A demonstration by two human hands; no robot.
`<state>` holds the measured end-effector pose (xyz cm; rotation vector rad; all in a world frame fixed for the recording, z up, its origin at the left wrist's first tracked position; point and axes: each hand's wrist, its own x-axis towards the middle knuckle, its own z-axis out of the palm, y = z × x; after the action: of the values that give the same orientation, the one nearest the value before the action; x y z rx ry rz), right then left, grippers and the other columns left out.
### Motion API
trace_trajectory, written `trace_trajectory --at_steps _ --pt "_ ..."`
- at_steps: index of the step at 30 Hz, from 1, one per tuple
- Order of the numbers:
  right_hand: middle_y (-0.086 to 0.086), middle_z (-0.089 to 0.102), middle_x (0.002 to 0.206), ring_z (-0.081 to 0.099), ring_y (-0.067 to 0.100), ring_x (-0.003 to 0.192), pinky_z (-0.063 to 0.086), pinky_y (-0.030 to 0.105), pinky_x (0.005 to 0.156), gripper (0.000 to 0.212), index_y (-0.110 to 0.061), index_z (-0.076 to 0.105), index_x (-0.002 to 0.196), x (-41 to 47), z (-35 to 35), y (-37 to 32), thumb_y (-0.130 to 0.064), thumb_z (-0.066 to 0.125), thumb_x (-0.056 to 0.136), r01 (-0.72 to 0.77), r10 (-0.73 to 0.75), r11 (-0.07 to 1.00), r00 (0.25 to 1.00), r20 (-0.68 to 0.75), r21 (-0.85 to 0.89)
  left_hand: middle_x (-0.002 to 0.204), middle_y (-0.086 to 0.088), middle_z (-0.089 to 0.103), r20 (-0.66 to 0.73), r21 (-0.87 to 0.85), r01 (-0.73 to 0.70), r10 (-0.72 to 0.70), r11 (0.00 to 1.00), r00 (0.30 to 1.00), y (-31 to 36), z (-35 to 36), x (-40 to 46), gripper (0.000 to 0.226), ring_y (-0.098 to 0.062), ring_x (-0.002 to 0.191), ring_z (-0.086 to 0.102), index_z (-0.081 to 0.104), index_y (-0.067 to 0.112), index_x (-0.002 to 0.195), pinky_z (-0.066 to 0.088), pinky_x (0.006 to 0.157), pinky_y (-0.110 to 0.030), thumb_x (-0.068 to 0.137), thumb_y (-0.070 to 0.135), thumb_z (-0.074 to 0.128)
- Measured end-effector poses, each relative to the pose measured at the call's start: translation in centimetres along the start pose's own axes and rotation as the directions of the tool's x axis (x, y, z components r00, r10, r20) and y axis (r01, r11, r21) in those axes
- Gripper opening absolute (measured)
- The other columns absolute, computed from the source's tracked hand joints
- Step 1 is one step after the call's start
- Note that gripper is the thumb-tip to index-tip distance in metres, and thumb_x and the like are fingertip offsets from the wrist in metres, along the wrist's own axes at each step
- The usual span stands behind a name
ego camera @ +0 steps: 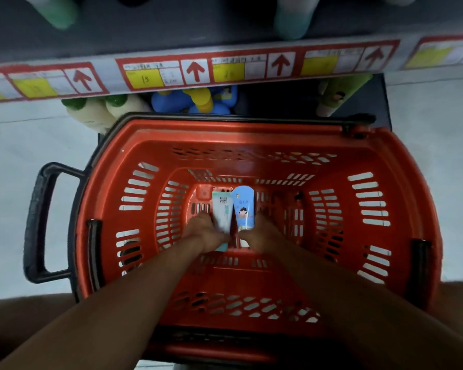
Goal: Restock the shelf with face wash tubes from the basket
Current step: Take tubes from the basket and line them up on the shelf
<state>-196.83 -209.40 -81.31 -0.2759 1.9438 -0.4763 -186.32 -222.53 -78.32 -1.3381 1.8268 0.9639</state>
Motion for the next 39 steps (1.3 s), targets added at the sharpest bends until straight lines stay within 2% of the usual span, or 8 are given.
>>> trace_trajectory --at_steps 4,8,13,20,26,31,36,39 --pt "0.003 0.073 0.084 0.071 0.017 0.070 0.055 0.028 0.056 0.036 -0.012 0.071 0.098 -2.1 -2.6 -1.5 -0.032 0.075 0.068 0.101 -0.113 0.991 0.983 -0.146 -0.088 0.113 -0.002 0.068 -0.085 -0.018 -0.068 0.066 0.998 0.994 1.0 -1.8 -2.7 0.069 -0.022 0.104 0.066 0.061 0.014 0.119 0.050 0.079 -0.028 0.067 0.049 0.092" --pt "0.003 0.072 0.086 0.071 0.022 0.077 0.056 0.032 0.064 0.050 -0.015 0.071 0.095 -5.1 -5.0 -2.7 -0.049 0.065 0.059 0.157 -0.194 0.975 0.947 -0.255 -0.158 0.112 0.001 0.073 -0.168 -0.030 -0.157 0.150 0.987 0.974 2.1 -3.5 -5.7 0.069 -0.020 0.099 0.070 0.064 0.018 0.117 0.057 0.083 -0.031 0.061 0.049 0.088" --pt "0.001 0.072 0.085 0.070 0.020 0.080 0.046 0.027 0.063 0.027 -0.015 0.068 0.093 -10.3 -7.8 -4.5 -0.032 0.074 0.073 0.230 -0.255 0.966 0.916 -0.309 -0.116 0.100 0.002 0.071 -0.248 -0.001 -0.259 0.251 0.966 0.936 3.9 -5.6 -10.3 0.047 -0.020 0.091 0.069 0.064 0.021 0.101 0.051 0.072 -0.026 0.070 0.043 0.090" --pt "-0.001 0.068 0.098 0.067 0.020 0.089 0.054 0.034 0.073 0.036 -0.016 0.059 0.106 -16.0 -11.4 -6.0 -0.034 0.076 0.080 0.328 -0.345 0.938 0.837 -0.424 -0.113 0.105 0.000 0.068 -0.359 -0.010 -0.399 0.369 0.917 0.857 6.0 -7.7 -16.3 0.052 -0.017 0.088 0.065 0.052 0.021 0.105 0.049 0.060 -0.028 0.073 0.037 0.091" --pt "-0.001 0.072 0.102 0.069 0.017 0.086 0.058 0.036 0.073 0.039 -0.017 0.061 0.110 -21.1 -16.1 -7.3 -0.036 0.080 0.082 0.433 -0.420 0.896 0.749 -0.513 -0.101 0.097 0.008 0.063 -0.453 -0.022 -0.550 0.482 0.835 0.750 9.2 -9.6 -22.1 0.046 -0.007 0.079 0.059 0.055 0.021 0.106 0.039 0.054 -0.018 0.078 0.033 0.090" --pt "-0.005 0.072 0.091 0.069 0.016 0.080 0.058 0.038 0.071 0.037 -0.023 0.060 0.101 -25.6 -21.0 -8.7 -0.040 0.081 0.077 0.495 -0.418 0.867 0.648 -0.636 -0.065 0.093 0.010 0.063 -0.516 0.001 -0.670 0.575 0.742 0.635 12.3 -11.3 -26.8 0.046 0.002 0.072 0.057 0.053 0.022 0.106 0.037 0.049 -0.012 0.079 0.032 0.088" --pt "-0.006 0.072 0.086 0.068 0.012 0.077 0.057 0.036 0.071 0.031 -0.024 0.062 0.097 -29.9 -25.3 -10.1 -0.037 0.082 0.078 0.549 -0.424 0.833 0.545 -0.723 -0.074 0.099 0.006 0.069 -0.604 0.031 -0.759 0.617 0.650 0.504 15.6 -13.3 -31.1 0.048 -0.011 0.083 0.067 0.053 0.023 0.107 0.047 0.057 -0.020 0.076 0.033 0.089" --pt "-0.007 0.070 0.087 0.067 0.013 0.079 0.056 0.036 0.073 0.029 -0.027 0.059 0.094 -32.0 -27.7 -10.8 -0.036 0.082 0.078 0.566 -0.422 0.820 0.505 -0.753 -0.080 0.093 0.009 0.067 -0.639 0.047 -0.799 0.633 0.599 0.437 17.6 -14.6 -33.4 0.046 -0.007 0.079 0.065 0.055 0.022 0.106 0.045 0.053 -0.012 0.076 0.033 0.089"
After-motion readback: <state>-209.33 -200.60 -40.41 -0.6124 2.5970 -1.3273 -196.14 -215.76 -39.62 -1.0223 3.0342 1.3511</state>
